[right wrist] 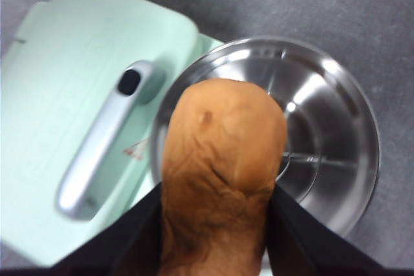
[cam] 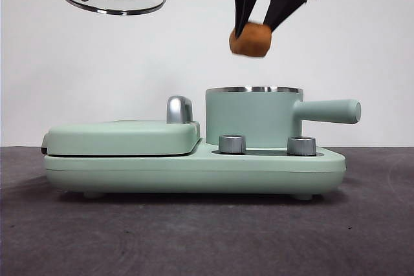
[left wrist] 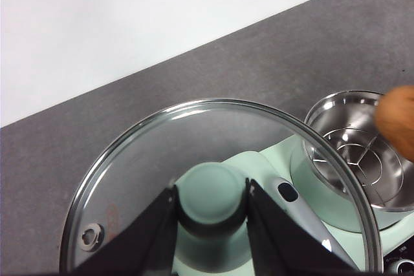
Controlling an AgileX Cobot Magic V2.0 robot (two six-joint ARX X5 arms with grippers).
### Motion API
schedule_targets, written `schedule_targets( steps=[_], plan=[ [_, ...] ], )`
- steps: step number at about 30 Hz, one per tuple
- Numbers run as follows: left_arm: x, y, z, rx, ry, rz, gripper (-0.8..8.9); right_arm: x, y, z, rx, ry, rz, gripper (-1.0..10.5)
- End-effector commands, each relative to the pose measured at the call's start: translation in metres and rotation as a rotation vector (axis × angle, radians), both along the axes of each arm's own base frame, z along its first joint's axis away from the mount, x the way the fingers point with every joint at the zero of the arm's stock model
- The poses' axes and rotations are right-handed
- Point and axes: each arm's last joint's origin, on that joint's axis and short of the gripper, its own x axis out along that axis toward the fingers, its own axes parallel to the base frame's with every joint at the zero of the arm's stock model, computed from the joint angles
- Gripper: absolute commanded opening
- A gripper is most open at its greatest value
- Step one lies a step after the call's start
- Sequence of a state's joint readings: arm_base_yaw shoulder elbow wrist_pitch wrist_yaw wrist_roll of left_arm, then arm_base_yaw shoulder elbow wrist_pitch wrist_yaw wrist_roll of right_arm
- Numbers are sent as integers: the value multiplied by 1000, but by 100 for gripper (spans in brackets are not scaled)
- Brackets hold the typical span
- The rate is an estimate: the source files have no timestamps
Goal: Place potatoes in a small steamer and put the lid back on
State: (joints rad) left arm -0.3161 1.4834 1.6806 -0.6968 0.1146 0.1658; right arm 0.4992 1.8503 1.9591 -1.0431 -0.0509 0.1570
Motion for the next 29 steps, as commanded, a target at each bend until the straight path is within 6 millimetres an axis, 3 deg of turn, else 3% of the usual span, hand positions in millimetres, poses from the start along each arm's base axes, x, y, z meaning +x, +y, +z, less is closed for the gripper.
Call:
schedule_targets(
  steps=[1,7,11,12,14,16,20,24,29],
  plan=[
    [-4,0,13,-14,-51,-11,15,22,7,-13,-33,15,21,66],
    [-4,0,13,-13,-47,-11,15,57,11,-63,-109,141,13,66],
    [-4,0,12,-12,-45,-11,15,68,10,-92,-148,227,6,68],
    [-4,0,12,-12,-45,-11,15,68,11,-95,-151,234,6,86],
    [-4,0,12,-12,-43,-11,15,68,11,-94,-152,235,7,281],
    [-4,0,12,-12,-44,-11,15,67,10,-88,-154,233,5,446],
    [-3,0,11,-14,-38,-9,15,55,4,-32,-118,166,1,447],
    [-2,-2,9,-23,-26,-29,15,12,-16,12,-122,175,2,447],
    [-1,-18,3,-25,-6,-87,15,-60,-48,21,-152,219,20,447]
  ],
)
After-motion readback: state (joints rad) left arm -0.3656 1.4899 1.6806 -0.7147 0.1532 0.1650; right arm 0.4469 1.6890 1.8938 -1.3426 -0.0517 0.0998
